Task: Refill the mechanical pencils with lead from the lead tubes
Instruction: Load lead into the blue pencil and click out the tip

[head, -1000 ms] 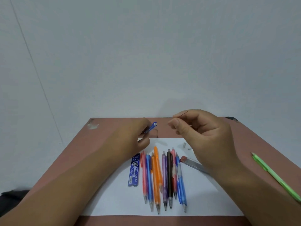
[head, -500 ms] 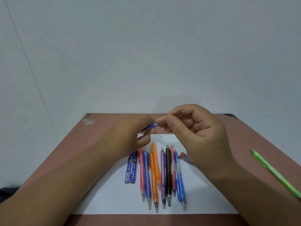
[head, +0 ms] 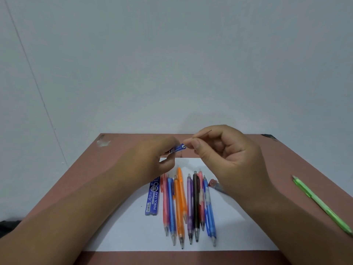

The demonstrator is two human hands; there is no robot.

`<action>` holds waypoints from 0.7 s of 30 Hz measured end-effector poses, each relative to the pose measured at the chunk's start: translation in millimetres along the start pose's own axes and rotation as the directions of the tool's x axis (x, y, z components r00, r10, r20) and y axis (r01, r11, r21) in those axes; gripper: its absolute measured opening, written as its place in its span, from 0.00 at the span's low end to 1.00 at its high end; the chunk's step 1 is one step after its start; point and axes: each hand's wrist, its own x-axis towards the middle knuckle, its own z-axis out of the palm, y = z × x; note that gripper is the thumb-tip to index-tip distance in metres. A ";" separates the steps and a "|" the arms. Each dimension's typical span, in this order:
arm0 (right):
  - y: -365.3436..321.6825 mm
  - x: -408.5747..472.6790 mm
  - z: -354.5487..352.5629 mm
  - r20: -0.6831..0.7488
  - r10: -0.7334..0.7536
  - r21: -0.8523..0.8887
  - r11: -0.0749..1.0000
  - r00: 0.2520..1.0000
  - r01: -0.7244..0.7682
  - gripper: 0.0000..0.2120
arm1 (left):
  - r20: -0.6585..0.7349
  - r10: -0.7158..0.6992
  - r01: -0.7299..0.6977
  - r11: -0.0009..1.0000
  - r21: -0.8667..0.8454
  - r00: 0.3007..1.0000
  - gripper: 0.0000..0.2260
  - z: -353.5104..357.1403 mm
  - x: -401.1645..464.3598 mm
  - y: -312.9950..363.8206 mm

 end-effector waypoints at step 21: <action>8.1 3.3 -6.9 -0.001 -0.110 -0.207 0.972 0.994 0.107 0.03 | 0.096 -0.079 0.087 0.994 -0.073 0.992 0.12 -1.2 -2.7 2.2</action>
